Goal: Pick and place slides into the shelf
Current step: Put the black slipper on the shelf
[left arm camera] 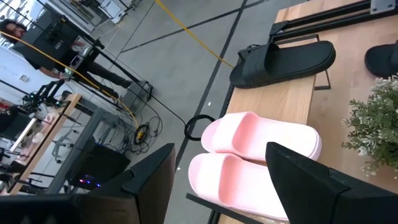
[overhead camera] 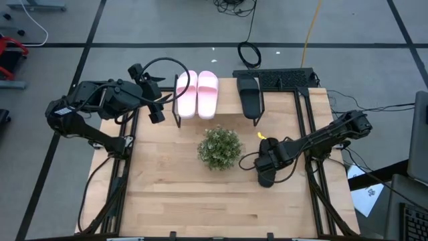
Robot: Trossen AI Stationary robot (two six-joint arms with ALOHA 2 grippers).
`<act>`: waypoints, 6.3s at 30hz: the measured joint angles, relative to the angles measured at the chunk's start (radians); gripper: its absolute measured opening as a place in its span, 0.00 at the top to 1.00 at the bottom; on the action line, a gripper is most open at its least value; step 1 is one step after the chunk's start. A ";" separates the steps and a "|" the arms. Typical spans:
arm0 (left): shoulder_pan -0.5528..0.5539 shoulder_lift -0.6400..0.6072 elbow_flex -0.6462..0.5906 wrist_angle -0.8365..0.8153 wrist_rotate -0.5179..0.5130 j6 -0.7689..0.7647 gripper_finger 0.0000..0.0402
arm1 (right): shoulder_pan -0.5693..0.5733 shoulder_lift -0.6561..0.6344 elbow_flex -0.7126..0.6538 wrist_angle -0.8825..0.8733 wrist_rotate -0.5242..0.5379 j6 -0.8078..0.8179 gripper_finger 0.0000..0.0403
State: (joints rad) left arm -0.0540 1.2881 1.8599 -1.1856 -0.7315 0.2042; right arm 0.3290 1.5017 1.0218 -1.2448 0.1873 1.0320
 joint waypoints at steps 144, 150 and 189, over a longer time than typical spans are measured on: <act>0.000 0.000 0.000 0.030 -0.002 -0.027 0.36 | -0.110 -0.195 -0.240 0.143 0.185 -0.241 0.58; 0.000 0.000 0.000 0.030 -0.003 -0.029 0.36 | -0.127 -0.195 -0.282 0.158 0.178 -0.241 0.58; 0.000 0.000 0.000 0.030 -0.013 -0.027 0.36 | -0.192 -0.192 -0.285 0.291 0.393 -0.420 0.58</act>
State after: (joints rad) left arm -0.0536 1.2881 1.8599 -1.1553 -0.7444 0.1775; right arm 0.1368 1.3095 0.7368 -0.9542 0.5807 0.6125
